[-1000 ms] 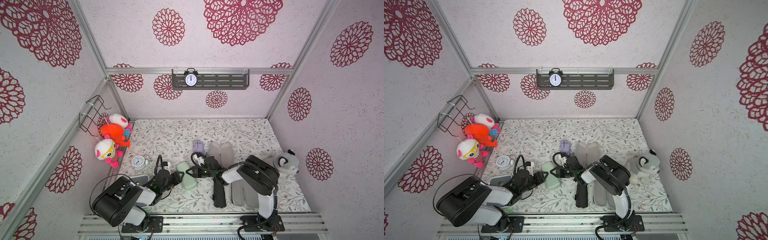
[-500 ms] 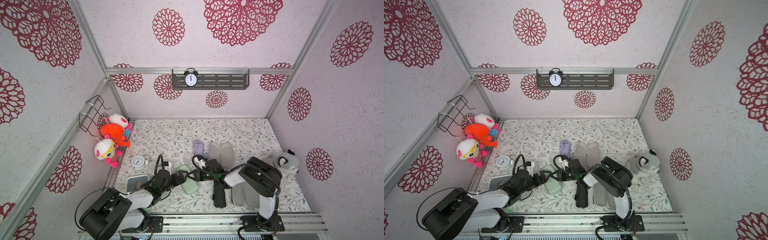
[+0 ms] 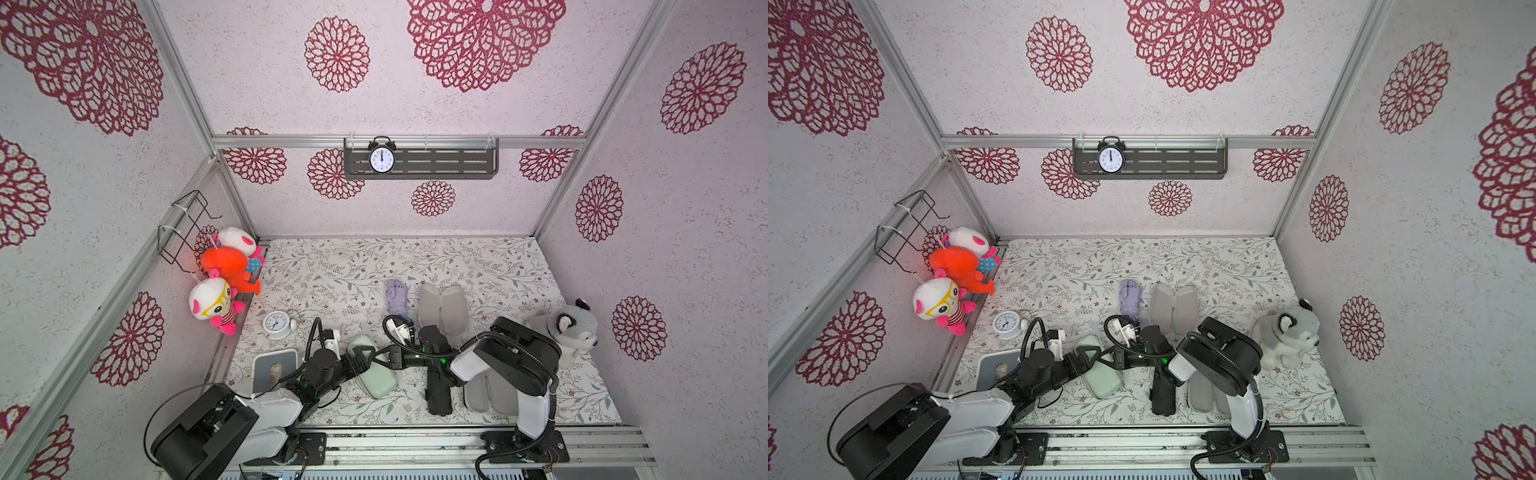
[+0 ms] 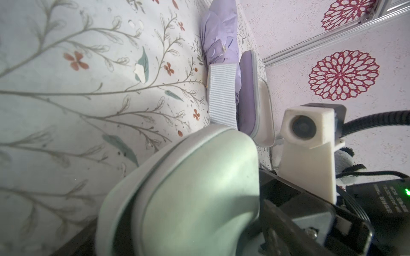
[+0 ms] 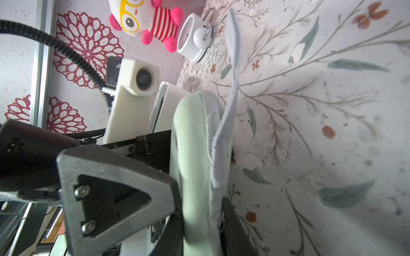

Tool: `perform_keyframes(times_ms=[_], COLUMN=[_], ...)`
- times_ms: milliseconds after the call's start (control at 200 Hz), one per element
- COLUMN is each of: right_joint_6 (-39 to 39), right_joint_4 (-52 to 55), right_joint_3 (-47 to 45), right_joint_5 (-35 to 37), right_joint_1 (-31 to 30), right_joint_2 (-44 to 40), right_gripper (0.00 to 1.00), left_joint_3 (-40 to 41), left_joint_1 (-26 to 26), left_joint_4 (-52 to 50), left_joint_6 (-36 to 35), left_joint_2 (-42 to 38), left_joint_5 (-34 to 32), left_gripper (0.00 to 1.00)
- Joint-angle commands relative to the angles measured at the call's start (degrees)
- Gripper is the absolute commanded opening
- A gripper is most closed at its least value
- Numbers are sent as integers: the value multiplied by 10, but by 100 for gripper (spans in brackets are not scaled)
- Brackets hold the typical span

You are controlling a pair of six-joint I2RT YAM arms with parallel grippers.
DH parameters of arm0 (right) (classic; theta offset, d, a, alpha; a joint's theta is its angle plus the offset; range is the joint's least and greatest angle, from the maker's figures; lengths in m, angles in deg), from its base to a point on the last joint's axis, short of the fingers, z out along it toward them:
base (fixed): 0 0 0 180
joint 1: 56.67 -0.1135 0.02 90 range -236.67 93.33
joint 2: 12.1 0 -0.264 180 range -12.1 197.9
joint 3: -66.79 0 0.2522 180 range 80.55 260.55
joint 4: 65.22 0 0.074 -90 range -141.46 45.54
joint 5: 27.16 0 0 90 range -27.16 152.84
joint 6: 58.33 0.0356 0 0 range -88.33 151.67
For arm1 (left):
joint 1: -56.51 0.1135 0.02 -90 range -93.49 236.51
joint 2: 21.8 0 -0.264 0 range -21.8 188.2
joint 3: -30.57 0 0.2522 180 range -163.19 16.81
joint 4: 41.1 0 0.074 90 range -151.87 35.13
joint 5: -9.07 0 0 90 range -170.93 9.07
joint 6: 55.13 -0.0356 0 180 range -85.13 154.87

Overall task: Put umbrellas into zippered umbrella sleeves
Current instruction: Pick up the umbrella sleeve at the center of the board.

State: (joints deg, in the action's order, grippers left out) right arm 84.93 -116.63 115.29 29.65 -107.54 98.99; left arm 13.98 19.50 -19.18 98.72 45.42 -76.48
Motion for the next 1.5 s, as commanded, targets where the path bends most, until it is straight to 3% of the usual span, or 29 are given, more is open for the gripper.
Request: perform_keyframes(times_ms=[0,170,275,325,505,615,791,956,1131,1496], right_joint_6=[10,35,40,53,91,84,71,128,127,97], right_joint_4=[-70,-108,-117,-133,-181,-165,-135,-213,-197,-141], right_joint_3=[33,36,41,42,49,49,50,62,65,70], right_joint_5=[-1,-9,-8,-16,-34,-28,-19,-41,-38,-37], right_joint_1=[-5,-19,-26,-26,-27,-31,-33,-34,-38,-47], right_joint_2=[3,14,19,26,45,40,30,60,54,32], right_gripper=[0,0,0,0,0,0,0,0,0,0], left_joint_3=[14,18,21,20,18,22,13,15,7,-13], left_joint_1=[-13,-13,-11,-10,-7,-7,-9,-10,-9,-9], left_joint_4=[-148,-227,-253,-261,-188,-110,-106,-67,-46,-22], left_joint_6=[13,13,16,17,10,14,14,16,7,5], left_joint_2=[-63,-177,-208,-205,-139,-108,-145,-136,-112,-76], left_joint_5=[-22,-38,-43,-45,-22,-16,-34,-23,-18,-2], left_gripper=[85,72,79,86,95,88,79,84,93,46])
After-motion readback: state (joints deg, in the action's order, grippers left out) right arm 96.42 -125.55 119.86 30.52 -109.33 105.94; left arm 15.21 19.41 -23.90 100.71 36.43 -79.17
